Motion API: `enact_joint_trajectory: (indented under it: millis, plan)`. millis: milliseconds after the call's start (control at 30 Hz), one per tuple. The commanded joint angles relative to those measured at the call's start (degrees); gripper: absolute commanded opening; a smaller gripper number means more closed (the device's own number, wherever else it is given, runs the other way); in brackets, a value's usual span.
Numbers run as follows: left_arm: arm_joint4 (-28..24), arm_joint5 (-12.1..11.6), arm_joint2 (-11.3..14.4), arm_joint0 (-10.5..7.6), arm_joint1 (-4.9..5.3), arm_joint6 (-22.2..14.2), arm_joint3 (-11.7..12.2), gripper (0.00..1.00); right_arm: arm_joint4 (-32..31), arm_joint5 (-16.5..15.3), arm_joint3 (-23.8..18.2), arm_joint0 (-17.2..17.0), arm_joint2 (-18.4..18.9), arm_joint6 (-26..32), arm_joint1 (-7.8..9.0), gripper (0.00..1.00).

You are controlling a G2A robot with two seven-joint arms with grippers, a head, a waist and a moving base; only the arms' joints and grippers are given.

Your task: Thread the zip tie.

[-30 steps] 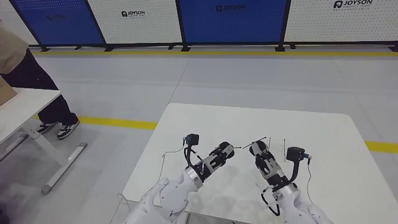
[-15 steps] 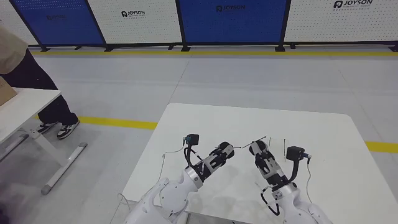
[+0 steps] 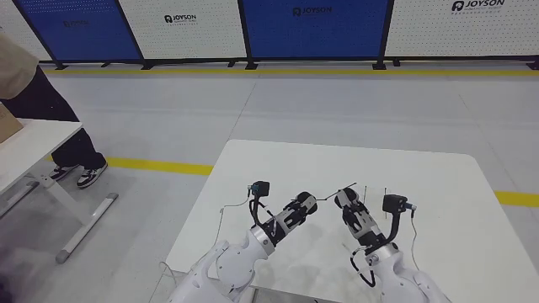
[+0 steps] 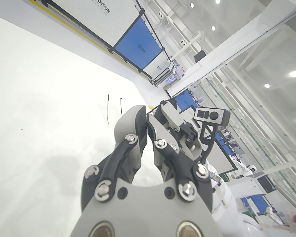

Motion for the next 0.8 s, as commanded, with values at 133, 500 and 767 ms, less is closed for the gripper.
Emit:
enact_joint_trajectory:
  millis: [133, 500, 767]
  plan:
    - [0.0, 0.0, 0.0, 0.00, 0.00, 0.0, 0.0, 0.00, -0.6, 0.0, -0.3, -0.3, 0.4, -0.4, -0.17, 0.00]
    - [0.0, 0.0, 0.0, 0.00, 0.00, 0.0, 0.0, 0.00, -0.7, -0.3, -0.8, -0.9, 1.1, -0.2, -0.44, 0.00]
    - [0.0, 0.0, 0.0, 0.00, 0.00, 0.0, 0.0, 0.00, -1.1, -0.1, -0.7, -1.1, 1.0, 0.5, -0.70, 0.00]
